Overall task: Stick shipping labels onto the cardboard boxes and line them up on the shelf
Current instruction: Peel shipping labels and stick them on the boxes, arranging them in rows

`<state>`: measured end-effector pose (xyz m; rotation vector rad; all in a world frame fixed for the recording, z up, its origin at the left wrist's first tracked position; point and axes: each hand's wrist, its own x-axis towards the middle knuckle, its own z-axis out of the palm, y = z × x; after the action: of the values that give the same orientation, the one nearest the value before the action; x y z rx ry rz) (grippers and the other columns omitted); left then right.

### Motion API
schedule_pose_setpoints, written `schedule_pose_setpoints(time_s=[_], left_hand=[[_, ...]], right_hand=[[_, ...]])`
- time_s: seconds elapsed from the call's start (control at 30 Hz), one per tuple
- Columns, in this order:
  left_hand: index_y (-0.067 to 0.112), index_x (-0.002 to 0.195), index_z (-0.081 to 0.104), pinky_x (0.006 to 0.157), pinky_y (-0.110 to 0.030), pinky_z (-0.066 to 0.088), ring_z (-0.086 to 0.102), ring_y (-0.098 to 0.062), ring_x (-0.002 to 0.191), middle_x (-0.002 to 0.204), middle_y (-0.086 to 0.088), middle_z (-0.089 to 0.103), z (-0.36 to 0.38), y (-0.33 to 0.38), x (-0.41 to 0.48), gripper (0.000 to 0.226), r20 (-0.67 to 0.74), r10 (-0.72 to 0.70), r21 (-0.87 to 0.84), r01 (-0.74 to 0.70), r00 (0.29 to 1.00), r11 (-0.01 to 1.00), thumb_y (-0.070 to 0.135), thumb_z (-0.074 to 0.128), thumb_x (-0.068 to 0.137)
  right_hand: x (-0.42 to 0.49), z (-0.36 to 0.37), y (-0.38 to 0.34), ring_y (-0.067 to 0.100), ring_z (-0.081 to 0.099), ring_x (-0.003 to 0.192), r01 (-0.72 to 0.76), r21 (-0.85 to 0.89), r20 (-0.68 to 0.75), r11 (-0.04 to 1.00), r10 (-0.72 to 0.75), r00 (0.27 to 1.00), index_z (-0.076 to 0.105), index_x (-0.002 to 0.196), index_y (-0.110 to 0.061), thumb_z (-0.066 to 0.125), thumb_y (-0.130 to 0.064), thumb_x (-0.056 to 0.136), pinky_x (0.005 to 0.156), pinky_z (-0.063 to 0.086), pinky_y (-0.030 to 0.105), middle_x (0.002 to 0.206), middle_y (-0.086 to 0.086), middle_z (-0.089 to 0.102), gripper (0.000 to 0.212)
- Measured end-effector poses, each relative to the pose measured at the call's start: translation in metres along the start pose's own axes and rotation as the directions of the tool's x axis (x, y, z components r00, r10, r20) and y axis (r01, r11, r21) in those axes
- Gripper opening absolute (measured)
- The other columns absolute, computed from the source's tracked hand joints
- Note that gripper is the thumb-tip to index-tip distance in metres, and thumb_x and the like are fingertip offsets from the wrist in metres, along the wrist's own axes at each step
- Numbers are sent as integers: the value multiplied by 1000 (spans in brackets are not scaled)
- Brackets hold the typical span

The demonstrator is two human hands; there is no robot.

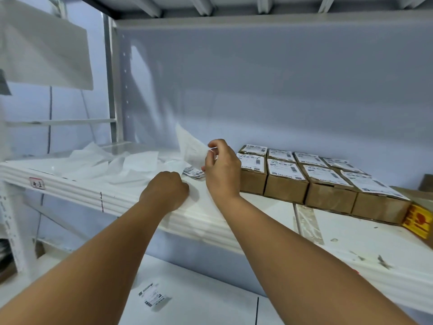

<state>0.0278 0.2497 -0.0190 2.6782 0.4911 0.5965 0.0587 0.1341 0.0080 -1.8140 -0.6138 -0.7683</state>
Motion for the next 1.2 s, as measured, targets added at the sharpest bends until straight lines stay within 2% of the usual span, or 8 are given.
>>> schedule_pose_setpoints(time_s=[0.1, 0.2, 0.3, 0.43, 0.57, 0.73, 0.93, 1.2], left_hand=[[12, 83, 54, 76, -31, 42, 52, -27, 92, 107, -12, 60, -2, 4, -4, 14, -42, -11, -48, 9, 999, 999, 16, 43, 89], [12, 121, 55, 87, -36, 44, 51, -28, 112, 121, -10, 54, -7, 7, -13, 37, -209, 3, -127, -30, 978, 991, 6, 42, 87], [11, 104, 56, 69, -35, 40, 52, -29, 95, 104, -8, 54, -12, 19, -30, 26, -391, 70, -141, -135, 918, 981, 2, 42, 84], [11, 84, 41, 64, -31, 32, 42, -22, 77, 90, -3, 44, -23, 62, -66, 14, -544, -103, -471, -201, 832, 859, -1, 47, 80], [11, 90, 47, 68, -15, 28, 42, -16, 82, 96, 2, 42, -38, 103, -95, 27, -690, 1, -468, -447, 724, 763, -11, 49, 75], [11, 111, 64, 76, -9, 31, 49, -9, 93, 111, 3, 58, -43, 141, -112, 25, -589, 251, -416, -555, 768, 721, 3, 56, 89], [12, 106, 69, 76, 4, 30, 51, -5, 86, 105, 1, 65, -48, 172, -127, 21, -577, 247, -449, -555, 778, 700, 5, 59, 89], [21, 101, 72, 80, -17, 48, 64, -9, 87, 95, 7, 71, -46, 193, -139, 16, -424, 197, -600, -437, 884, 670, 17, 62, 89]], right_hand=[[-6, -6, -5, 33, 65, 85, 7, 84, -39, 996, -4, 999, 60, 109, -13, 47, -14, 94, 78, 50, 45, 102, 7, 58, 20], [-14, -19, -10, 30, 65, 82, -21, 103, -70, 994, 28, 997, 65, 101, -15, 52, -15, 92, 79, 50, 44, 98, 2, 59, 16], [-19, -41, -17, 25, 65, 81, -110, 158, -109, 981, 128, 986, 66, 93, -18, 54, -17, 91, 77, 51, 43, 88, -7, 62, 12], [-17, -79, -27, 13, 62, 82, -248, 268, -150, 931, 295, 944, 64, 87, -23, 58, -19, 90, 69, 45, 20, 83, -12, 63, 8], [-14, -114, -33, 11, 64, 60, -355, 479, -116, 803, 459, 881, 60, 75, -23, 61, -16, 90, 68, 54, 31, 75, -3, 67, 17], [-25, -156, -43, 13, 63, 62, -408, 718, 110, 564, 487, 866, 63, 80, -15, 59, -5, 91, 61, 54, 19, 70, 2, 65, 16], [-37, -189, -39, 14, 66, 77, -436, 707, 277, 557, 349, 895, 69, 94, -9, 53, 1, 92, 74, 55, 22, 84, 4, 70, 19], [-42, -219, -30, 11, 67, 70, -432, 686, 227, 586, 392, 892, 68, 98, -4, 57, 4, 89, 72, 55, 16, 84, 9, 68, 16]])
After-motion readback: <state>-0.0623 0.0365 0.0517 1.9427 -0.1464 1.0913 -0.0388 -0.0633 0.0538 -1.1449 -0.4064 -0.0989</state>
